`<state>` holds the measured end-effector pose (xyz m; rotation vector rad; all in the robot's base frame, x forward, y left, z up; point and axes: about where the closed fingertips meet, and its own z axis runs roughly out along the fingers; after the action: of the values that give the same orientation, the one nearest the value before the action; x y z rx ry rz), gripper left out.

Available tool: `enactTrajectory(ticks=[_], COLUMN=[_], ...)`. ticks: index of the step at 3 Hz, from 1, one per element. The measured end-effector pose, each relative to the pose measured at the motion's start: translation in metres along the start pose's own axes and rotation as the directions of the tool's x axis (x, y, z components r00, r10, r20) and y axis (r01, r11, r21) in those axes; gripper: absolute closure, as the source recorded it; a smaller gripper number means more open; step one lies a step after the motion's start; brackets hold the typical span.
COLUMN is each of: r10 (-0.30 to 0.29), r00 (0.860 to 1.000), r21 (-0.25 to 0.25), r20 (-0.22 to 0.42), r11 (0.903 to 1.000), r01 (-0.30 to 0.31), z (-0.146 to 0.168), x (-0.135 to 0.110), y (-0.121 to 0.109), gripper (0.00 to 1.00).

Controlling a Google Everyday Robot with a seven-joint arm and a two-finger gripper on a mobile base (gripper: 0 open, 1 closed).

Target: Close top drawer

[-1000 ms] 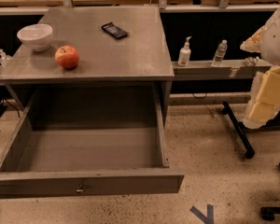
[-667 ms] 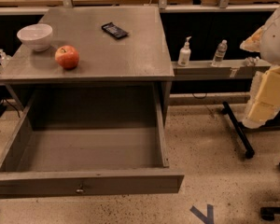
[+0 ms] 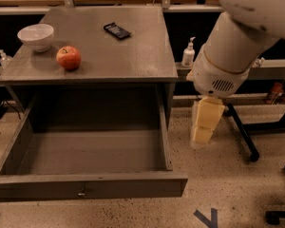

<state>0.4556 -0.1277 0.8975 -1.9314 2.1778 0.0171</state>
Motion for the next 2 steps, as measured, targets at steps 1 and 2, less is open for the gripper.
enactTrajectory(ticks=[1, 2], r10=[0.009, -0.037], r00=[1.0, 0.999], r21=[0.012, -0.016], r20=[0.002, 0.037], r11=[0.9999, 0.9992], r01=[-0.009, 0.038], z=[-0.006, 0.008], x=[0.004, -0.011], y=[0.001, 0.003], gripper=[0.0, 0.0])
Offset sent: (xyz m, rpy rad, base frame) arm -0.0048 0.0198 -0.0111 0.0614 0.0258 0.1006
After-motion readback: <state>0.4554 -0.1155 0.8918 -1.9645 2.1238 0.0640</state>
